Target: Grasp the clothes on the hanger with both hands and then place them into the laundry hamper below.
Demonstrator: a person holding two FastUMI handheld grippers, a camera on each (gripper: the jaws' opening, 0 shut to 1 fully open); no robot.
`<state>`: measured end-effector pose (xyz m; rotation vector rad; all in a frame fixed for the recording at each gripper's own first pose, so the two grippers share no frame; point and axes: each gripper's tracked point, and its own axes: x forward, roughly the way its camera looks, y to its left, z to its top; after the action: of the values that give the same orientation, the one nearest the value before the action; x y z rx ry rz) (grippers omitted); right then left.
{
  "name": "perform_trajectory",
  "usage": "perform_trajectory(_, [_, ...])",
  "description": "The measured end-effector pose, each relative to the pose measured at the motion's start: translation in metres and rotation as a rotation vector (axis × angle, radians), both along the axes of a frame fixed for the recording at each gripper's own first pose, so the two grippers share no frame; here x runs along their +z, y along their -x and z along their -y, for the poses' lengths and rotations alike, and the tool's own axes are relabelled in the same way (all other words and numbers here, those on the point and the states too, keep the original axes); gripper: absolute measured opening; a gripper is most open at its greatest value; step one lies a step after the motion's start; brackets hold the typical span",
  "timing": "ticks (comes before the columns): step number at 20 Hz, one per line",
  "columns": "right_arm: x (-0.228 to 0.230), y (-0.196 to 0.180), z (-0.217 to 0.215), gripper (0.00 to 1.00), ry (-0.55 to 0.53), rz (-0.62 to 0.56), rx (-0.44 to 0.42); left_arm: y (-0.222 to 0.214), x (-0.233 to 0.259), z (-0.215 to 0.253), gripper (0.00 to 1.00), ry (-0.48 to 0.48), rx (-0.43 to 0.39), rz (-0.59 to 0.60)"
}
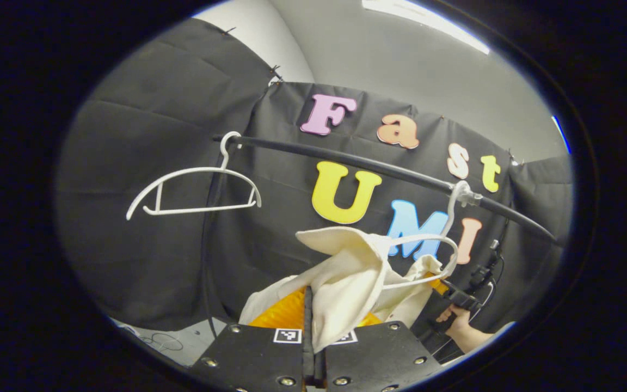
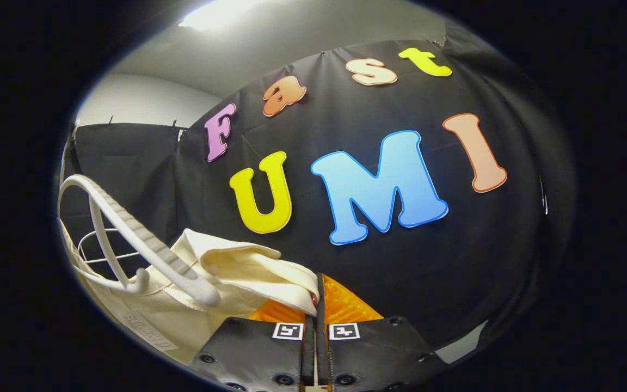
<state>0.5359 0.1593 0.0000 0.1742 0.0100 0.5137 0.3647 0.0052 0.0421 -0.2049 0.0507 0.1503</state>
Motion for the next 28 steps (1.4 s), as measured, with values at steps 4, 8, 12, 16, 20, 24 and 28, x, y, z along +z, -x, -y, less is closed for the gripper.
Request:
perform_trajectory(4, [0.008,0.009,0.003,0.03,-0.011,0.009,0.005,0.014,0.029,-0.005,0.0,-0.013,0.014,0.063])
perform_trajectory(8, [0.012,0.013,0.002,0.03,-0.013,0.015,0.019,0.013,0.039,-0.03,0.0,0.018,0.031,0.1])
perform_trajectory(12, [-0.006,0.018,-0.001,0.03,-0.021,-0.029,0.024,0.005,0.016,-0.042,0.0,0.022,0.023,0.085])
perform_trajectory(16, [-0.032,0.027,0.002,0.03,-0.001,-0.091,0.005,0.0,-0.012,-0.059,0.01,0.07,-0.006,0.09])
perform_trajectory(20, [-0.048,0.052,0.004,0.03,0.027,-0.122,-0.028,0.018,-0.04,-0.088,0.01,0.114,-0.005,0.067])
perform_trajectory(24, [-0.062,0.098,0.011,0.03,0.046,-0.163,-0.076,0.048,-0.06,-0.108,0.01,0.143,-0.043,0.033])
perform_trajectory(28, [-0.066,0.156,0.018,0.04,0.101,-0.166,-0.132,0.082,-0.067,-0.125,0.0,0.137,-0.102,0.004])
